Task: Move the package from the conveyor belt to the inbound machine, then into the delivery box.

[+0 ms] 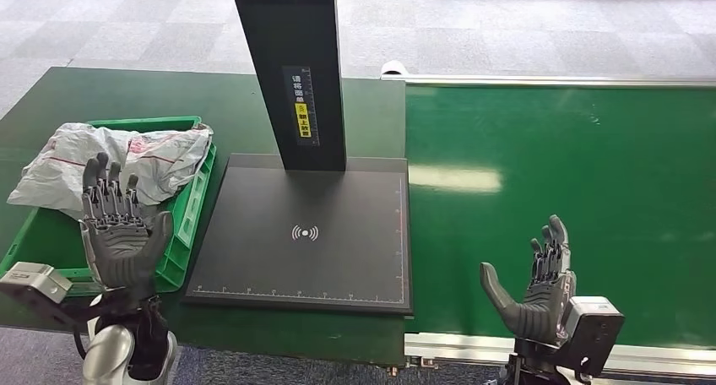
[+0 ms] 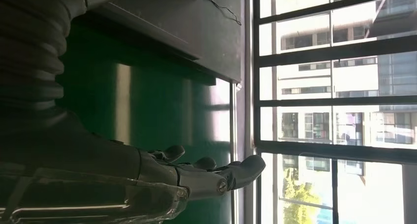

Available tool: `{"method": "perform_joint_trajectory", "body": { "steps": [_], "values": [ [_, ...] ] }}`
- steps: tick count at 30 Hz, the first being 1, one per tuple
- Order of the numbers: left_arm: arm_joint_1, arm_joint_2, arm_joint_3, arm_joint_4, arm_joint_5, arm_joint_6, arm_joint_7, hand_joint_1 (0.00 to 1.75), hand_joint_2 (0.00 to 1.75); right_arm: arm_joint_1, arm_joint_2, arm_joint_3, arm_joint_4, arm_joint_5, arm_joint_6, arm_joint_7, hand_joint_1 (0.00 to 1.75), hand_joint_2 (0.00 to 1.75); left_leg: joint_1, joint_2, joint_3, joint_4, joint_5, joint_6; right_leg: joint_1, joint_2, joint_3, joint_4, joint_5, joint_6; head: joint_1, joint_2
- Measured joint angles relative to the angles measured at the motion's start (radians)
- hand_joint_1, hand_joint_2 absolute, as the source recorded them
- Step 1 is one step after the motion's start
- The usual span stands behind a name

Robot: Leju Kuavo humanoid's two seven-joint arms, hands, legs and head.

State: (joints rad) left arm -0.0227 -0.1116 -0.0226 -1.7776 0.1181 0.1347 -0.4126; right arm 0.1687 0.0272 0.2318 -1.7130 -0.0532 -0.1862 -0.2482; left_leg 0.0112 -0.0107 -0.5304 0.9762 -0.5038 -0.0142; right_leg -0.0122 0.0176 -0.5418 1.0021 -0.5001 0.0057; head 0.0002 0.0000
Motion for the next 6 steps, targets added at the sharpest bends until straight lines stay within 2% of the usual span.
{"method": "perform_joint_trajectory", "body": {
  "steps": [4,5,6],
  "values": [
    [0.065,-0.031,-0.049,-0.022,0.000,-0.060,0.052,0.00,1.75,0.012,0.001,0.011,0.001,0.000,0.000,0.012,0.00,1.75,0.000,0.000,0.000,0.000,0.000,0.000,0.000,0.000,0.000,0.000,0.000,0.000,0.000,0.000],
    [0.076,-0.038,-0.057,-0.023,-0.001,-0.067,0.056,0.00,1.31,0.013,0.001,0.013,0.001,0.000,0.000,0.013,0.00,1.75,0.000,0.000,0.000,0.000,0.000,0.000,0.000,0.000,0.000,0.000,0.000,0.000,0.000,0.000],
    [0.080,-0.041,-0.060,-0.024,-0.002,-0.070,0.057,0.00,1.16,0.014,0.001,0.014,0.001,0.000,0.000,0.014,0.00,1.75,0.000,0.000,0.000,0.000,0.000,0.000,0.000,0.000,0.000,0.000,0.000,0.000,0.000,0.000]
  ]
}}
